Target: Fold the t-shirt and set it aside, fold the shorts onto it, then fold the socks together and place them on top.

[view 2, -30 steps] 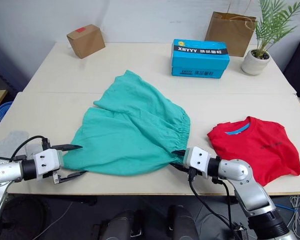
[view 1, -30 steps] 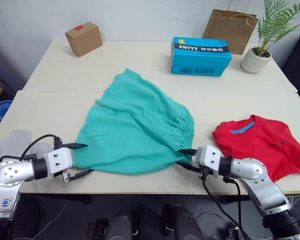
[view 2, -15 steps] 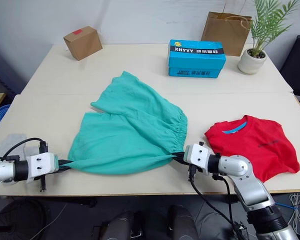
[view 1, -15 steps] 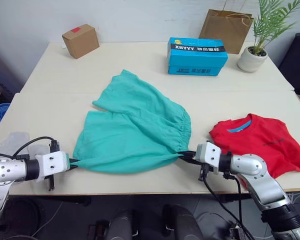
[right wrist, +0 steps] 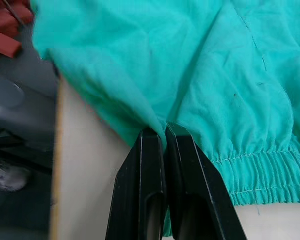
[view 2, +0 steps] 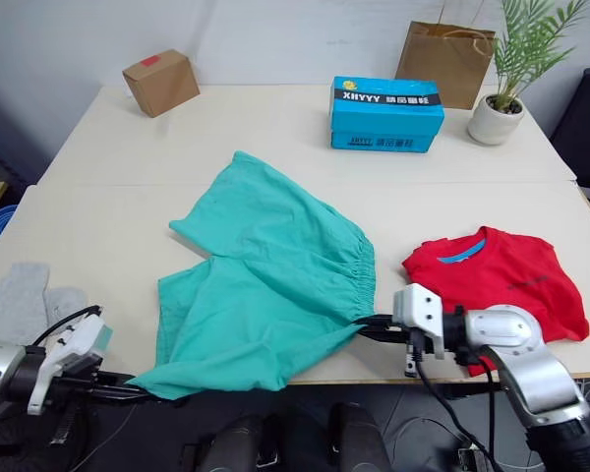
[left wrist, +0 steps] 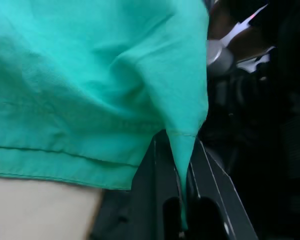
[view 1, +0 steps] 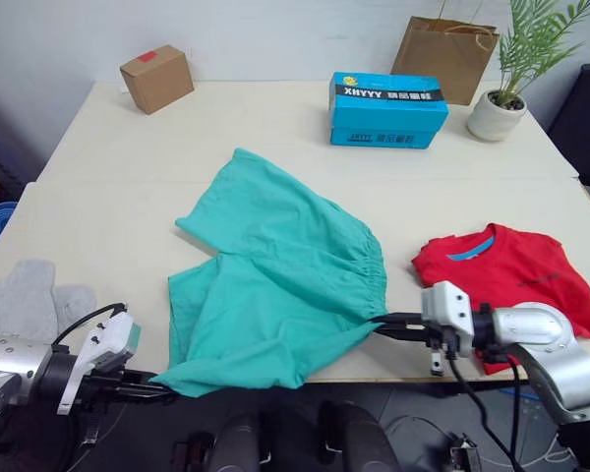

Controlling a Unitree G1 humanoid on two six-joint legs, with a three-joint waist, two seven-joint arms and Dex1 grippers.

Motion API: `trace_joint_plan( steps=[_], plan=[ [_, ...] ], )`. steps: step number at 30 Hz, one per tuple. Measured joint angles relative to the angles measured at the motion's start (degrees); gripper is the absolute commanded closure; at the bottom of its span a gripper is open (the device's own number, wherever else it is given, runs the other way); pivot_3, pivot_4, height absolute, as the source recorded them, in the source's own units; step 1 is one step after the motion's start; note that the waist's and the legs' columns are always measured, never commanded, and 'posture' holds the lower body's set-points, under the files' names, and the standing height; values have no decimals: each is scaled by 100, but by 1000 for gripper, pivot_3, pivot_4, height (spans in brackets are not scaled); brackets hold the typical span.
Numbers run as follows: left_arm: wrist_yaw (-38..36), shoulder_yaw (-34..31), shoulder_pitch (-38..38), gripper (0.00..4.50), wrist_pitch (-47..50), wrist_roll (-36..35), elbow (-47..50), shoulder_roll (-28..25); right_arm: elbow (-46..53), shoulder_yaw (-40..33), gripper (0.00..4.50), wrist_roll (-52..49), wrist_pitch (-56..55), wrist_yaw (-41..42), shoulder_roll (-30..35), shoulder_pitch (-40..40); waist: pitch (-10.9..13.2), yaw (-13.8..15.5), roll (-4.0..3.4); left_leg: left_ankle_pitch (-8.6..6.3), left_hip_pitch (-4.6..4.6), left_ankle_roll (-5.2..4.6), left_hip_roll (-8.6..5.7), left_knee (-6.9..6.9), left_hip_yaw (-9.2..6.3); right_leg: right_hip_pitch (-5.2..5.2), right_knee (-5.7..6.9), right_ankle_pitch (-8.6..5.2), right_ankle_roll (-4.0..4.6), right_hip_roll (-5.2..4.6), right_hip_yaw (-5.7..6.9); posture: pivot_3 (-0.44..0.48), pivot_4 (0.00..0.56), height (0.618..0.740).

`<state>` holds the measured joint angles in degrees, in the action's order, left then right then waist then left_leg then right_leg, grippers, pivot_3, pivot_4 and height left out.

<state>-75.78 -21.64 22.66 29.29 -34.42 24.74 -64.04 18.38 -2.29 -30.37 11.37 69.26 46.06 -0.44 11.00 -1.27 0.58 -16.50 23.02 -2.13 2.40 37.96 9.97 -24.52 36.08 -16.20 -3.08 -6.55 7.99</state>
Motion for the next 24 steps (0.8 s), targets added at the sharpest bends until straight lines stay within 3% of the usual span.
trace_joint_plan(
  steps=[3,8,10,12,15,18,24],
  plan=[
    [-171,-218,331,4485,-69,157,271,-24,204,-305,4500,-355,258,122,174,475,-1,-2,2,-12,0,14,0,0,0,2,-5,0,1,0,-1,0,150,740],
    [-434,-714,617,4485,881,-247,716,-380,236,-506,4500,-397,406,197,395,848,0,-3,1,-14,0,13,2,0,0,0,-9,-3,6,0,-2,0,150,740],
    [-251,-717,-230,4485,977,-555,688,-290,296,-671,4500,-600,697,-71,342,806,0,32,-2,-10,0,15,2,0,-5,1,-7,-3,8,0,-2,0,150,740],
    [66,-478,-1554,4485,853,-706,434,-145,420,-856,4500,-906,1016,-379,245,671,0,124,-1,-4,-1,17,3,0,-7,2,-6,0,15,1,-2,0,150,740],
    [399,183,-3594,4485,243,-452,-440,300,490,-1074,4500,-1314,1409,-846,31,356,-2,187,-5,4,3,14,-2,2,-3,1,-3,9,12,4,-4,0,150,740],
    [324,1285,-5737,4485,-663,414,-1955,783,344,-1271,4500,-1571,1709,-1397,-180,-238,-5,246,3,26,14,-18,-10,8,8,-2,-4,24,-4,16,-2,0,150,740],
    [680,2561,-8274,4485,-2733,2276,-5381,1978,-168,-1280,4500,-1341,1734,-2536,-1002,-1326,-11,233,25,27,25,-29,-7,17,33,-14,-12,25,-12,62,-13,0,150,740]
  ],
)
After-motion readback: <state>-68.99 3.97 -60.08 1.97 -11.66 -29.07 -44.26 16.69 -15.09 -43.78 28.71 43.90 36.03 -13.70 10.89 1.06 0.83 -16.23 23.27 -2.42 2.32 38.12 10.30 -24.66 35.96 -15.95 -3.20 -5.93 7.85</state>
